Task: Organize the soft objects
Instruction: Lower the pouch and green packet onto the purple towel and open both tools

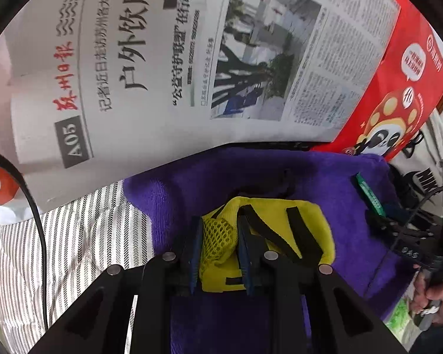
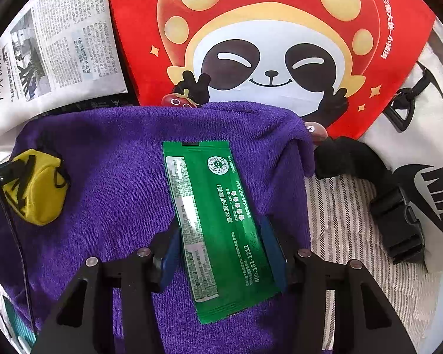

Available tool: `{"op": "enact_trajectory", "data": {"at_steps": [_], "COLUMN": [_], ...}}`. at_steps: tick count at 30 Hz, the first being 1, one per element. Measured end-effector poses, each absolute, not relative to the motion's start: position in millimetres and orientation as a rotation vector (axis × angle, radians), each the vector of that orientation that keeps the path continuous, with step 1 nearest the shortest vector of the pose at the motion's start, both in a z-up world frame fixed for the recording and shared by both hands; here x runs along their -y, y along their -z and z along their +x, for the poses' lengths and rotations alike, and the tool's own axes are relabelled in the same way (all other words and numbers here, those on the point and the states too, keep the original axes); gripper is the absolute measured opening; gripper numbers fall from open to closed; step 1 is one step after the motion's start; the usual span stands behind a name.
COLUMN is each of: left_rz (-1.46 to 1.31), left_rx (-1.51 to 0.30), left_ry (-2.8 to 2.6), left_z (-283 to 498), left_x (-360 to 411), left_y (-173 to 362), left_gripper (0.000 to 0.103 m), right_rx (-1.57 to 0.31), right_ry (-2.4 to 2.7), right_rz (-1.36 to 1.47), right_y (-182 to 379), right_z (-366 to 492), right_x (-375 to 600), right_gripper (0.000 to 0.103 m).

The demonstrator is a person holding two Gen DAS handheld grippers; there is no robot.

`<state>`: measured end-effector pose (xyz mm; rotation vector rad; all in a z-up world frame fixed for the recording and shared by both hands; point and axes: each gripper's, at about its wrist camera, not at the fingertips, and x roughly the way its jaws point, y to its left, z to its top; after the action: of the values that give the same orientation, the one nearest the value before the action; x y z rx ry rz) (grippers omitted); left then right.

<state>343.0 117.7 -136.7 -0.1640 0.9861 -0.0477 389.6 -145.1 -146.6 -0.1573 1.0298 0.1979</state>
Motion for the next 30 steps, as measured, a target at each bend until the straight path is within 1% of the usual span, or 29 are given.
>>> {"op": "enact_trajectory", "data": {"at_steps": [6, 8, 10, 12, 13, 17, 18, 20, 22, 30], "left_rz": [-0.158, -0.159, -0.145, -0.145, -0.155, -0.180, -0.178, -0.163, -0.157, -0.137], "left_rx": [-1.001, -1.008, -1.015, -1.019, -1.021, -1.008, -1.006, -1.002, -0.990, -0.966], "left_ry": [0.044, 0.046, 0.046, 0.056, 0.064, 0.097, 0.098, 0.077, 0.071, 0.076], "left_z": [343.8, 343.5, 341.5, 338.9, 337.1, 319.3, 316.0, 309.8, 305.6, 262.8], "left_x": [-110.3, -109.6, -109.1, -106.5, -105.5, -107.7, -107.7, -106.6, -107.9, -101.0], "left_y": [143.3, 143.7, 143.7, 143.1, 142.7, 133.5, 130.3, 123.9, 117.7, 92.4], "left_gripper": [0.024, 0.025, 0.027, 0.031, 0.034, 0.047, 0.048, 0.055, 0.057, 0.057], "right_rx": [-1.022, -1.024, -1.030, -1.038, -1.039, -1.039, -1.046, -1.054, -1.051, -0.990], "right_ry": [-0.226, -0.235, -0.256, -0.286, -0.295, -0.292, -0.293, -0.290, -0.289, -0.270], "right_rz": [-0.148, -0.144, -0.144, -0.150, -0.152, -0.170, -0.160, -0.145, -0.126, -0.093], "right_y": [147.2, 147.0, 147.3, 148.3, 148.8, 148.4, 147.6, 144.7, 138.1, 102.8], "right_z": [393.1, 389.8, 390.1, 389.3, 388.9, 382.3, 381.7, 379.9, 375.9, 316.4], "right_x": [154.1, 157.5, 158.7, 156.9, 155.9, 149.8, 151.3, 153.8, 158.4, 178.9], "right_gripper": [0.054, 0.058, 0.069, 0.074, 0.076, 0.077, 0.077, 0.077, 0.077, 0.077]}}
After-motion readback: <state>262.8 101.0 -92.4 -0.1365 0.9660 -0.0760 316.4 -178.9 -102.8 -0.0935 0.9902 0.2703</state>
